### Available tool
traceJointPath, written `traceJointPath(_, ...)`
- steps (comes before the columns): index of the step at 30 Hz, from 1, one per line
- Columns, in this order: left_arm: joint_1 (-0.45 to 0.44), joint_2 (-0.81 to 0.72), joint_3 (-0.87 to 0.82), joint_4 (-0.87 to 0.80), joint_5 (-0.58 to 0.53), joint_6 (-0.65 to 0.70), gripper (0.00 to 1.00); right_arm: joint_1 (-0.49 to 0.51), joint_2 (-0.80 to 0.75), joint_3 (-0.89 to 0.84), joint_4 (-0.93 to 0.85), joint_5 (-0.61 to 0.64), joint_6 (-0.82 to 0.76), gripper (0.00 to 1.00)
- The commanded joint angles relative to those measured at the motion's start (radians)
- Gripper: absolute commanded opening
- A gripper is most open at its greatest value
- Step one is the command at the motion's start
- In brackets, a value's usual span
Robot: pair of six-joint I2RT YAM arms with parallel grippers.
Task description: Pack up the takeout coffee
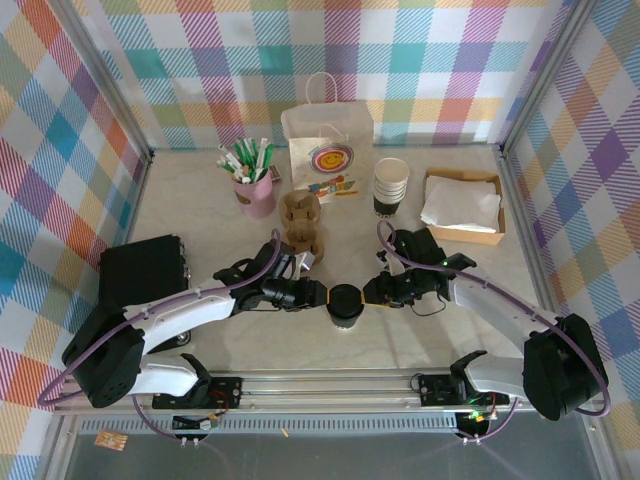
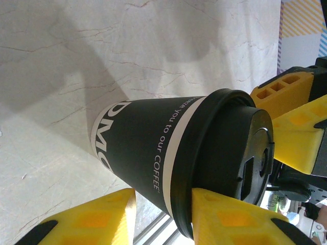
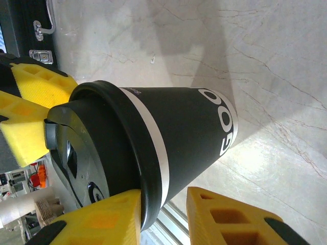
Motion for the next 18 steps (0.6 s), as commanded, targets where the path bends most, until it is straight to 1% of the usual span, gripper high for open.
traceJointPath(1,-0.011,0.012,-0.051,-0.064,-0.007,-0.002,0.32,0.011,0.043,-0.059,-0.050,0.063,0.002,0.29)
traceJointPath(7,-0.012,0.019,-0.069,-0.053,-0.011,-0.005,0.32,0.011,0.071,-0.059,-0.045,0.068,-0.006,0.28)
traceJointPath(14,-0.011,0.009,-0.096,-0.045,-0.029,-0.010,0.30,0.011,0.058,-0.069,-0.058,0.088,-0.010,0.28)
traceJointPath(18,-0.011,0.006,-0.107,-0.032,-0.035,-0.020,0.29,0.011,0.058,-0.043,-0.074,0.082,-0.018,0.28)
